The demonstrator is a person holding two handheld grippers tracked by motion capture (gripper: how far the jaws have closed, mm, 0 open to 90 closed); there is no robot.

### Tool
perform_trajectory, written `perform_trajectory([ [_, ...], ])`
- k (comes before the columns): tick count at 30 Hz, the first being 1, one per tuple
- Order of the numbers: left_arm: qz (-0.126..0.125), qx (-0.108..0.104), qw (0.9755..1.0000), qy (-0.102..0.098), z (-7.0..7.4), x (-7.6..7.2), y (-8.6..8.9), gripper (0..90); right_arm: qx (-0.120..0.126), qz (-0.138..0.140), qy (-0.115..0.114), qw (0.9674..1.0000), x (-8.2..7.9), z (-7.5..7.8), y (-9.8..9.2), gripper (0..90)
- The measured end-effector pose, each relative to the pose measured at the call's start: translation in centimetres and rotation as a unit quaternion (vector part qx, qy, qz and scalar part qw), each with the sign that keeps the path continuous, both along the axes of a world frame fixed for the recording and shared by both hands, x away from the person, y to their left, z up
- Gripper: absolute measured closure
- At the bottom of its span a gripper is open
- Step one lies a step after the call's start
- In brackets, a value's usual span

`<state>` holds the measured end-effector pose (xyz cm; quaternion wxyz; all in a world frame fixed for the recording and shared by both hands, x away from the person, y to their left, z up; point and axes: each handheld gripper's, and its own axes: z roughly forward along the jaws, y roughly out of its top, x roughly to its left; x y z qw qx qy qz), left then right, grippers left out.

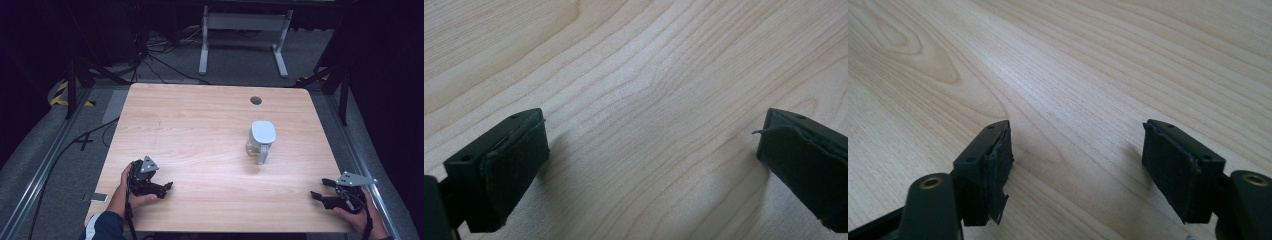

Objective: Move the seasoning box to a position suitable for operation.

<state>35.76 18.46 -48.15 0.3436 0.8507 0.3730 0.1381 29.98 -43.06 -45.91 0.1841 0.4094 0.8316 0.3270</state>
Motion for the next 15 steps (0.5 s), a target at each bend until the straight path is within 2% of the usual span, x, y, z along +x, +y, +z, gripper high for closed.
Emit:
perform_trajectory([
  [2, -0.001, 0.000, 1.0000, -0.002, 0.0, 0.0, 0.0, 0.4, -0.020, 0.008, 0.010, 0.9997, 0.4, 0.4, 0.4, 31.5],
  [3, -0.003, 0.001, 1.0000, -0.001, 0.0, 0.0, 0.0, 0.4, -0.029, 0.012, 0.002, 0.9995, 0.6, 0.5, 0.6, 37.7],
  [4, -0.003, 0.000, 1.0000, -0.001, 0.0, -0.1, 0.0, 0.5, -0.030, 0.012, -0.011, 0.9994, 0.6, 0.6, 0.7, 40.1],
  [7, -0.006, 0.002, 1.0000, 0.000, 0.0, -0.2, 0.2, 0.5, 0.020, 0.007, -0.028, 0.9994, 0.9, 0.7, 0.6, 41.2],
  [10, -0.006, 0.000, 1.0000, -0.001, 0.0, -0.2, 0.2, 0.6, 0.033, 0.008, -0.033, 0.9989, 1.0, 1.0, 0.7, 42.0],
  [11, -0.007, 0.001, 1.0000, -0.003, 0.0, -0.2, 0.2, 0.6, 0.046, 0.018, -0.037, 0.9981, 1.4, 1.4, 0.8, 43.4],
  [13, -0.006, 0.000, 1.0000, -0.003, 0.0, -0.2, 0.2, 0.6, 0.052, 0.023, -0.038, 0.9977, 1.5, 1.5, 0.8, 44.1],
  [15, -0.009, 0.000, 1.0000, -0.001, 0.0, -0.3, 0.3, 0.6, 0.067, 0.032, -0.041, 0.9964, 2.0, 2.0, 1.1, 48.9],
])
